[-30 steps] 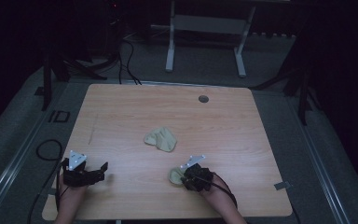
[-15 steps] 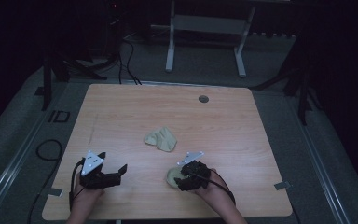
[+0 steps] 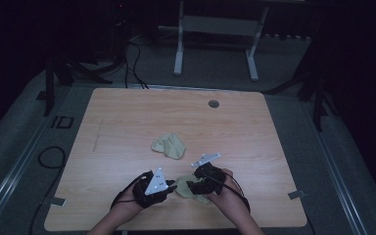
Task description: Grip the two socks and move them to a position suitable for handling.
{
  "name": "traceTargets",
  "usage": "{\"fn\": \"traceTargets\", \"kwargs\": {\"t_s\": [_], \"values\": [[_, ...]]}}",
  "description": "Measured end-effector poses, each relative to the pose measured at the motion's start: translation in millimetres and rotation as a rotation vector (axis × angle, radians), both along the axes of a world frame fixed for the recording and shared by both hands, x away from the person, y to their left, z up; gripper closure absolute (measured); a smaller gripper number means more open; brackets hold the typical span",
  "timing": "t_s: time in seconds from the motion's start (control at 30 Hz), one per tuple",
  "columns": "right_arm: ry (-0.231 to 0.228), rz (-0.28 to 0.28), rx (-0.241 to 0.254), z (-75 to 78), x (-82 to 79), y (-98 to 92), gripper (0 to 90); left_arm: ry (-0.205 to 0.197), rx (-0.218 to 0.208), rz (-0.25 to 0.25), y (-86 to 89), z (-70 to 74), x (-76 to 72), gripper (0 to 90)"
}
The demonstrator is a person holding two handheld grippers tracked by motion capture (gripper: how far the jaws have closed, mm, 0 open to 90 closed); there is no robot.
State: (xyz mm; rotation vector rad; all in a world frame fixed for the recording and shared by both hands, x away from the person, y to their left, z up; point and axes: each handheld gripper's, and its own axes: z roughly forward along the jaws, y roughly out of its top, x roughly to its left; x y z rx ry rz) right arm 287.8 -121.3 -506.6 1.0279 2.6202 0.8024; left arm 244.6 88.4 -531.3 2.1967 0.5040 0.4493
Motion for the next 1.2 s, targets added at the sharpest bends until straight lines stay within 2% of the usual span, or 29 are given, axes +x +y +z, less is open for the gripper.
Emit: {"fn": "traceTargets", "kwargs": {"t_s": [0.03, 0.07, 0.17, 0.23, 0.33, 0.37, 0.47, 0.57, 0.6, 0.63, 0.67, 0.73, 0.97, 1.2], "values": [[0.0, 0.0, 0.0, 0.0, 0.0, 0.0, 44.8, -0.003, 0.004, -0.007, -2.6, -0.8, 1.9, 82.2], [0.021, -0.013, 0.007, -3.6, 1.9, -0.5, 51.1, 0.013, 0.027, -0.023, -7.6, -3.9, 8.6, 89.0], [0.038, -0.011, 0.012, -7.4, 2.3, -0.3, 54.0, 0.03, 0.044, -0.043, -10.2, -8.2, 14.2, 89.3], [0.062, -0.003, 0.004, -13.2, 1.7, 2.7, 58.3, 0.064, 0.064, -0.054, -13.1, -13.9, 19.4, 89.4], [0.072, -0.01, -0.005, -18.5, 2.5, 5.9, 58.3, 0.084, 0.117, -0.067, -16.9, -24.2, 26.3, 89.4], [0.072, -0.01, -0.005, -18.5, 2.5, 5.9, 58.3, 0.084, 0.117, -0.067, -16.9, -24.2, 26.3, 89.4], [0.084, -0.026, -0.043, -26.1, 2.0, 10.1, 61.0, 0.081, 0.161, -0.062, -20.1, -31.4, 31.7, 89.4], [0.075, -0.031, -0.072, -30.0, 2.0, 11.4, 63.6, 0.078, 0.165, -0.073, -19.8, -31.3, 33.6, 89.4], [0.08, -0.025, -0.091, -34.2, 2.4, 12.4, 67.3, 0.074, 0.169, -0.075, -19.8, -31.2, 33.8, 89.4], [0.074, -0.028, -0.091, -34.2, 2.4, 12.4, 72.6, 0.073, 0.169, -0.076, -19.8, -31.5, 34.1, 89.4], [0.074, -0.028, -0.091, -34.2, 2.4, 12.4, 72.6, 0.073, 0.168, -0.079, -19.4, -31.7, 34.4, 89.4], [0.079, -0.018, -0.091, -31.2, 2.9, 12.4, 80.3, 0.077, 0.158, -0.077, -19.3, -32.2, 34.5, 89.4], [0.06, -0.006, -0.077, -18.1, 1.5, 9.6, 80.9, 0.071, 0.154, -0.075, -19.0, -33.0, 33.8, 89.4], [0.046, -0.04, -0.015, 2.7, 4.5, -11.3, 82.1, 0.068, 0.152, -0.082, -18.6, -33.3, 34.2, 89.4]]}}
